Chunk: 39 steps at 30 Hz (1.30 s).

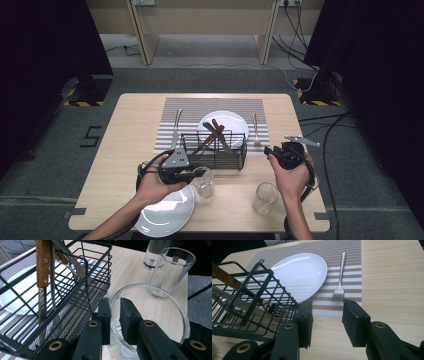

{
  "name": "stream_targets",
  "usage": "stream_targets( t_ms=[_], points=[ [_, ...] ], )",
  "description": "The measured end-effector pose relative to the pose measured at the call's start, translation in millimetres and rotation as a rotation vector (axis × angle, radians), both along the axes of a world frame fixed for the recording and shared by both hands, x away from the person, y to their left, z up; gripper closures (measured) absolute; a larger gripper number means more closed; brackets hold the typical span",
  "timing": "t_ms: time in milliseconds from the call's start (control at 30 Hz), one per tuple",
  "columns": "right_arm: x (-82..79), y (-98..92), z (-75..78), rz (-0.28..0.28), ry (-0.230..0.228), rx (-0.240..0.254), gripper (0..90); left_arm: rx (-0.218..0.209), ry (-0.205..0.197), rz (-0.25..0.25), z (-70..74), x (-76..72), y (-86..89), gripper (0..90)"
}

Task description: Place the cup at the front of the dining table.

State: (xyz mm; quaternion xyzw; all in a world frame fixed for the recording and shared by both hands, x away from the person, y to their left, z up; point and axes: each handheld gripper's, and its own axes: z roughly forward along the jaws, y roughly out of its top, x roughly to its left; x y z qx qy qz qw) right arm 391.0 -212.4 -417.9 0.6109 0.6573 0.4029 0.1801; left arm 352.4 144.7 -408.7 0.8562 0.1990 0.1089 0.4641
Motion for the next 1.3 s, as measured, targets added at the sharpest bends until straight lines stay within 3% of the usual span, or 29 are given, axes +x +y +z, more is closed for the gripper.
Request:
stream_targets(
  t_ms=[1300],
  points=[
    [0.1,-0.8,-0.6,0.000,-0.003,0.008,59.8,-0.029,-0.014,0.070,6.0,-8.8,37.6,78.9]
  ],
)
